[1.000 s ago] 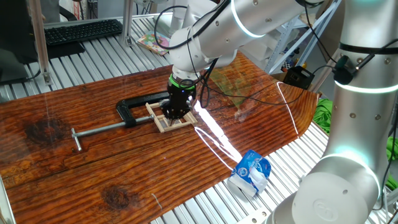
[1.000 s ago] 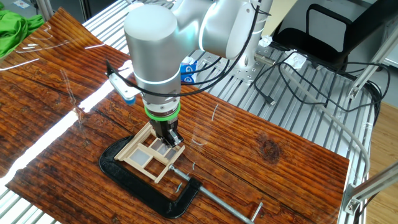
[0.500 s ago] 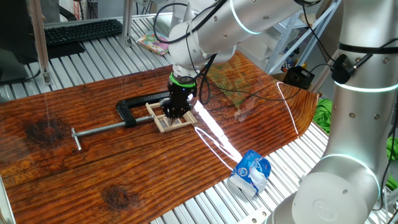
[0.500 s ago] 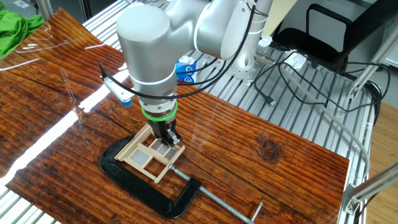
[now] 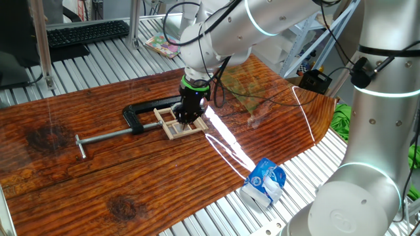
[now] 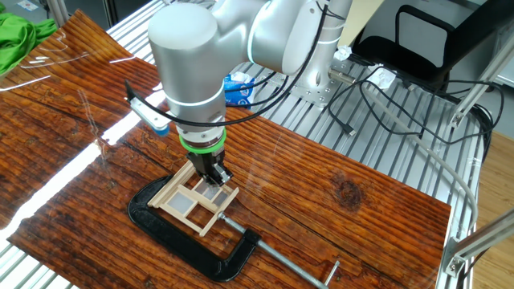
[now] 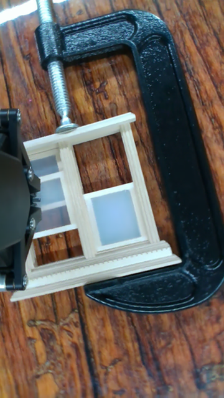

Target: Open a sliding window

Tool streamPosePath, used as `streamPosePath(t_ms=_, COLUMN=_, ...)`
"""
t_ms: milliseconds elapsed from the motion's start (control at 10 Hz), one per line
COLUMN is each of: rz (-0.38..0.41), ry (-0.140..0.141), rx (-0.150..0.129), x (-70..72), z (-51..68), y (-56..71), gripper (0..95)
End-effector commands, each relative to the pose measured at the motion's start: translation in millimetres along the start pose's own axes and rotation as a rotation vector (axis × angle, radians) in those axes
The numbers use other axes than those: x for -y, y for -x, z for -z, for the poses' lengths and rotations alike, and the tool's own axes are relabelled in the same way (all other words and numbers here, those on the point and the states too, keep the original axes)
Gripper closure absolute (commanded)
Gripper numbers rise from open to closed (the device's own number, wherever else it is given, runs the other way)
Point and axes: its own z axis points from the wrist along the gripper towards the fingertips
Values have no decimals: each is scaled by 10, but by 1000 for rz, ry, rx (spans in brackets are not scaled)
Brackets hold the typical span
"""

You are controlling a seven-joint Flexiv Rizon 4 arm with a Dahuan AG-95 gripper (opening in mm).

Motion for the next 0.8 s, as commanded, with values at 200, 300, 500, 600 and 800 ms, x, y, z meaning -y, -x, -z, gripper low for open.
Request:
streamPosePath(t_ms=200, rz=62, ry=-21, rx=5, x=77, z=35, y=22, gripper=950)
streamPosePath(t_ms=300, rz=84, ry=-32, rx=7, x=105, z=42, y=32, gripper=950)
streamPosePath(t_ms=500, rz=110, ry=-49, rx=10, x=144, z=48, y=44, gripper=950)
streamPosePath(t_ms=600, rz=122, ry=-60, rx=12, x=160, z=48, y=47, gripper=950)
streamPosePath(t_ms=800, rz=142, ry=-56, rx=11, x=205, z=49, y=59, gripper=950)
